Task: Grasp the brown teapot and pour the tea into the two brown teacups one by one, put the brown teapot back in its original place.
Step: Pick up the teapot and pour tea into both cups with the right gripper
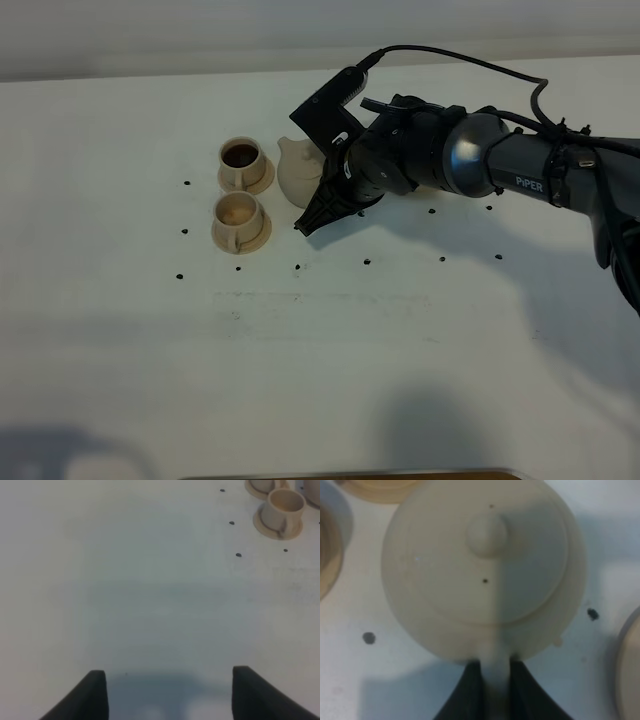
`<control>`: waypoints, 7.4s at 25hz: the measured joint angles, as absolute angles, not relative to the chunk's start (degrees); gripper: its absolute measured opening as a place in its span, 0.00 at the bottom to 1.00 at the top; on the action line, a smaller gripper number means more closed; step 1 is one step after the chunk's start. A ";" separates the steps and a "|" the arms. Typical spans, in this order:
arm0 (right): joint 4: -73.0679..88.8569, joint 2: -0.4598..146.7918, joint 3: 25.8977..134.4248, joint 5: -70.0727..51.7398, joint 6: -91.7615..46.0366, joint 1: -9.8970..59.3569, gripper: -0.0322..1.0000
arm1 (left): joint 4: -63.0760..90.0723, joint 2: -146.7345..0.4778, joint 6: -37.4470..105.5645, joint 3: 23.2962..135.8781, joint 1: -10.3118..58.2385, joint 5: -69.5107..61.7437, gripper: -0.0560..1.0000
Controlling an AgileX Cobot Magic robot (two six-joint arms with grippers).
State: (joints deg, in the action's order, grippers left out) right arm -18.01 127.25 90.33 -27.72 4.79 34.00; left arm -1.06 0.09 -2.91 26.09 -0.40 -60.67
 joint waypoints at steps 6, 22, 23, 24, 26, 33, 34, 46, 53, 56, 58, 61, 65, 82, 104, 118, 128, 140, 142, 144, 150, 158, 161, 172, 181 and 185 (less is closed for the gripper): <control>-21.18 125.26 90.44 -30.11 4.79 35.04 0.11 | -1.06 0.09 -2.91 26.09 -0.40 -60.67 0.62; -50.78 120.65 87.99 -34.29 4.57 44.18 0.11 | -1.06 0.09 -2.91 26.09 -0.40 -60.67 0.62; -51.91 120.65 87.22 -33.86 4.57 44.18 0.11 | -1.06 0.09 -2.91 26.09 -0.40 -60.67 0.62; -52.96 120.65 86.41 -33.49 4.57 44.18 0.11 | -1.06 0.09 -2.91 26.09 -0.40 -60.67 0.62; -54.88 120.65 84.83 -32.91 4.57 44.42 0.11 | -1.06 0.09 -2.91 26.09 -0.40 -60.67 0.62; -60.87 120.65 81.69 -31.68 6.06 45.41 0.11 | -1.06 0.09 -2.91 26.09 -0.40 -60.67 0.62; -61.75 120.65 81.69 -31.56 6.24 45.41 0.11 | -1.06 0.09 -2.91 26.09 -0.40 -60.67 0.62; -70.01 120.65 81.69 -31.04 6.71 45.41 0.11 | -1.06 0.09 -2.91 26.09 -0.40 -60.67 0.62; -73.55 120.65 79.75 -30.83 6.71 45.41 0.11 | -1.06 0.09 -2.91 26.09 -0.40 -60.67 0.62; -74.07 120.65 79.43 -30.83 6.71 45.41 0.11 | -1.06 0.09 -2.91 26.09 -0.40 -60.67 0.62; -74.97 120.65 79.43 -30.83 6.71 45.41 0.11 | -1.06 0.09 -2.91 26.09 -0.40 -60.67 0.62; -76.41 120.65 79.43 -30.79 6.71 45.41 0.11 | -1.06 0.09 -2.91 26.09 -0.40 -60.67 0.62; -78.51 120.65 79.43 -30.70 6.71 45.41 0.11 | -1.06 0.09 -2.91 26.09 -0.40 -60.67 0.62; -79.24 120.65 79.43 -30.27 0.00 45.88 0.11 | -1.06 0.09 -2.91 26.09 -0.40 -60.67 0.62; -76.98 118.87 79.43 -30.38 -5.68 45.88 0.11 | -1.06 0.09 -2.91 26.09 -0.40 -60.67 0.62; -76.56 118.87 80.05 -30.24 -9.77 45.88 0.11 | -1.06 0.09 -2.91 26.09 -0.40 -60.67 0.62; -77.44 118.87 80.16 -30.17 -10.82 45.88 0.11 | -1.06 0.09 -2.91 26.09 -0.40 -60.67 0.62; -81.07 118.87 80.16 -29.68 -10.70 45.65 0.11 | -1.06 0.09 -2.91 26.09 -0.40 -60.67 0.62; -81.61 118.87 80.16 -29.51 -10.70 45.65 0.11 | -1.06 0.09 -2.91 26.09 -0.40 -60.67 0.62; -81.75 118.87 80.16 -29.39 -10.70 45.65 0.11 | -1.06 0.09 -2.91 26.09 -0.40 -60.67 0.62; -82.85 118.87 80.16 -29.14 -10.70 45.65 0.11 | -1.06 0.09 -2.91 26.09 -0.40 -60.67 0.62; -85.01 118.87 80.16 -29.23 -10.70 45.65 0.11 | -1.06 0.09 -2.91 26.09 -0.40 -60.67 0.62; -85.86 118.87 80.16 -29.31 -10.70 45.65 0.11 | -1.06 0.09 -2.91 26.09 -0.40 -60.67 0.62; -87.29 118.87 80.16 -29.42 -10.70 45.65 0.11 | -1.06 0.09 -2.91 26.09 -0.40 -60.67 0.62; -89.15 118.87 80.16 -30.24 -10.70 45.65 0.11 | -1.06 0.09 -2.91 26.09 -0.40 -60.67 0.62; -89.77 118.87 80.16 -30.35 -10.70 45.65 0.11 | -1.06 0.09 -2.91 26.09 -0.40 -60.67 0.62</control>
State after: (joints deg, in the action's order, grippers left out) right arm -89.77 118.87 80.16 -30.35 -10.70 45.65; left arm -1.06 0.09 -2.91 26.09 -0.40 -60.67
